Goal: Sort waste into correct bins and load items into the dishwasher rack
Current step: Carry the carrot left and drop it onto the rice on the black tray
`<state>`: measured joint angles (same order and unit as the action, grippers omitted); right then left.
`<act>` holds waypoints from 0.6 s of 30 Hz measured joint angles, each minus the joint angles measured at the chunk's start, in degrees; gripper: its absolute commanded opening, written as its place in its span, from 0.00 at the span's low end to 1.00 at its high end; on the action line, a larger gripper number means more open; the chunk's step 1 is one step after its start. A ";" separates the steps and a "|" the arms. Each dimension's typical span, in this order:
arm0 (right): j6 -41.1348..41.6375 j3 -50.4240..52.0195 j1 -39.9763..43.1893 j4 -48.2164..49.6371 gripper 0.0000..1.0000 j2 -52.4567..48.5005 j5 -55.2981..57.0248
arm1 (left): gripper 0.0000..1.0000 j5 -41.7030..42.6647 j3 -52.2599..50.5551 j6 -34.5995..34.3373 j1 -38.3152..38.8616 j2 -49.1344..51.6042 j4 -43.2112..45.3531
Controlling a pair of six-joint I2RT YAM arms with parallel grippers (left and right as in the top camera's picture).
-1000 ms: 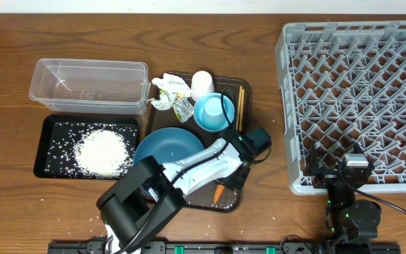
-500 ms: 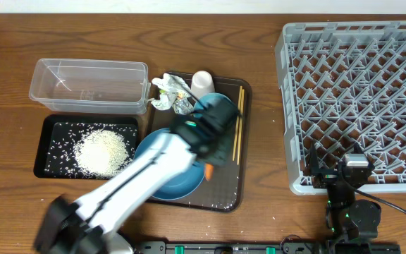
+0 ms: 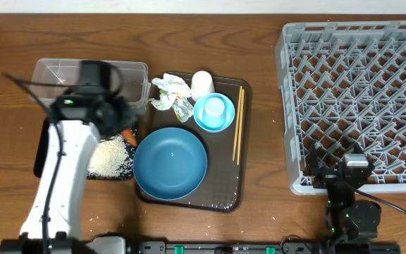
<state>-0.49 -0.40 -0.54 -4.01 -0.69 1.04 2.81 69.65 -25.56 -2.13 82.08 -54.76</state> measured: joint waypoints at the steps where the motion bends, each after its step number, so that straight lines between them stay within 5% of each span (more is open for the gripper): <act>1: 0.02 0.00 0.00 0.00 0.99 0.00 -0.02 | 0.26 0.00 -0.15 -0.17 -1.92 0.72 -0.17; 18: 0.02 0.00 0.00 0.00 0.99 0.00 -0.02 | 0.35 0.02 -1.70 -2.14 -17.18 17.18 1.33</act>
<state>-0.47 -0.40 -0.54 -4.01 -0.69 1.02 2.83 67.94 -27.70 -19.31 99.26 -53.43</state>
